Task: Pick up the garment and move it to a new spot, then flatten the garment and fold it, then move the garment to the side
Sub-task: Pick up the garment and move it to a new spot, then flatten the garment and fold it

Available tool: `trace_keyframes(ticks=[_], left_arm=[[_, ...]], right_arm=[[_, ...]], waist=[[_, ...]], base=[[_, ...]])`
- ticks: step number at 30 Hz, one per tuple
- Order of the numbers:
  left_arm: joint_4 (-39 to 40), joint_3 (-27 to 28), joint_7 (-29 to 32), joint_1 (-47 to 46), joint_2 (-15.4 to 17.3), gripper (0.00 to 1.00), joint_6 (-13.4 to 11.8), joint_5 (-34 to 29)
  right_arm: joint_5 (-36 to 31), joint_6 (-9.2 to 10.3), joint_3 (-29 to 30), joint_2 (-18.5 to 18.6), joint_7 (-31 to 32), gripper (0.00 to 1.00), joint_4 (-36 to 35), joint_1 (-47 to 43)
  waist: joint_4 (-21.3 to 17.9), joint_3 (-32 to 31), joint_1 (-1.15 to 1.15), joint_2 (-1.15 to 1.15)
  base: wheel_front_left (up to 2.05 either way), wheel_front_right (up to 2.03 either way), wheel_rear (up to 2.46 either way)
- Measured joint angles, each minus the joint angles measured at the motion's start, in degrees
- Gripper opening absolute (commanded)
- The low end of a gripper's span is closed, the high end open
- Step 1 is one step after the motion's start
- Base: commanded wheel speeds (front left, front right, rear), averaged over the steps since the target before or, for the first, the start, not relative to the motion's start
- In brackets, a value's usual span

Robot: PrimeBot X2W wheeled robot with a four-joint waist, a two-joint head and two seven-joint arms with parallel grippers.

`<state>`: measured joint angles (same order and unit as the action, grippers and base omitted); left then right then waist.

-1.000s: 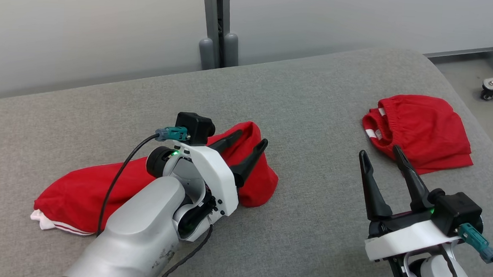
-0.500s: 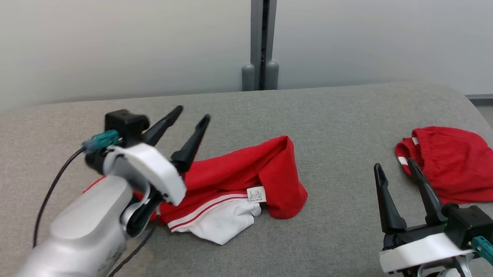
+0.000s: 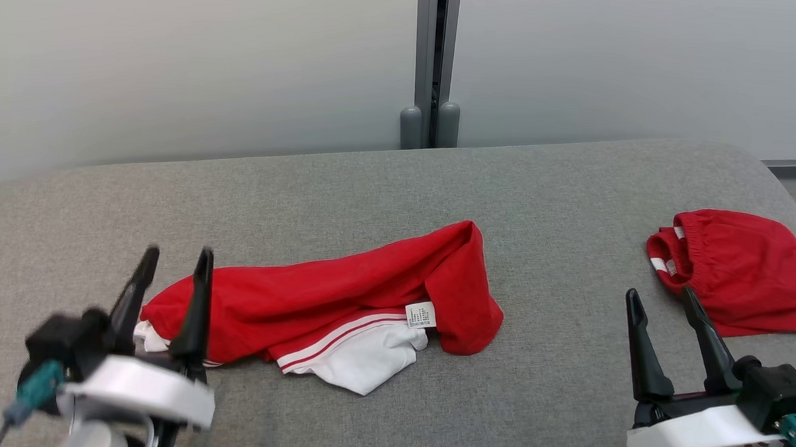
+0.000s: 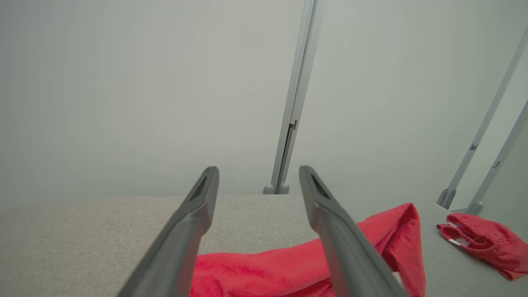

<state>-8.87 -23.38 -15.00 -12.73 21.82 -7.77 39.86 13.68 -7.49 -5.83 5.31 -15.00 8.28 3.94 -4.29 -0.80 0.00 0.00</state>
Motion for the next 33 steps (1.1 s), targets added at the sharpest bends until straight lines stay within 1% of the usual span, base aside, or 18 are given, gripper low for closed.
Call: trace_keyframes(ticks=[1, 4, 9, 14, 15, 22, 33], left_arm=[[1.53, 1.98, 0.00, 2.75, -0.86, 1.00, -0.37, -1.52], [3.94, 6.34, 0.01, 9.48, -3.55, 1.00, -0.38, -4.83], [7.05, 13.60, 0.01, 15.69, -8.39, 1.00, -0.23, -9.14], [7.47, 17.52, 0.00, 18.37, -12.14, 1.00, 2.42, -12.65], [6.97, 18.51, 0.00, 18.37, -13.23, 1.00, 3.65, -13.76], [5.41, 21.00, 0.00, 18.37, -15.61, 1.00, 6.53, -16.74], [4.34, 22.63, 0.00, 18.17, -17.52, 1.00, 8.75, -19.37]], right_arm=[[-0.02, 0.00, 0.26, -0.12, 0.01, 1.00, -0.11, -0.24], [-0.14, 0.00, 1.11, -0.56, 0.00, 1.00, -0.52, -1.19], [-0.53, 0.00, 2.09, -1.03, 0.01, 1.00, -2.03, -1.96], [-0.74, 0.00, 2.45, -1.08, 0.00, 1.00, -2.97, -2.13], [-1.13, 0.00, 2.36, -1.08, 0.00, 1.00, -3.35, -2.13], [-1.24, 0.00, 2.54, -0.97, 0.00, 1.00, -3.72, -2.13], [-1.34, 0.00, 2.11, -0.89, 0.00, 1.00, -3.67, -2.11]], waist=[[-0.04, -0.03, 0.00, 0.00], [-0.14, -0.12, 0.00, 0.00], [-0.52, -0.34, 0.00, 0.00], [-0.12, -0.42, 0.00, 0.00], [-0.04, -0.50, 0.00, 0.00], [-0.15, -0.85, 0.00, 0.00], [-0.32, -1.18, 0.00, 0.00]], base=[[0.00, 0.00, 0.00], [0.00, 0.00, 0.00], [0.00, 0.00, 0.00], [0.00, 0.00, 0.00], [0.00, 0.00, 0.00], [0.00, 0.00, 0.00], [0.00, 0.00, 0.00]])
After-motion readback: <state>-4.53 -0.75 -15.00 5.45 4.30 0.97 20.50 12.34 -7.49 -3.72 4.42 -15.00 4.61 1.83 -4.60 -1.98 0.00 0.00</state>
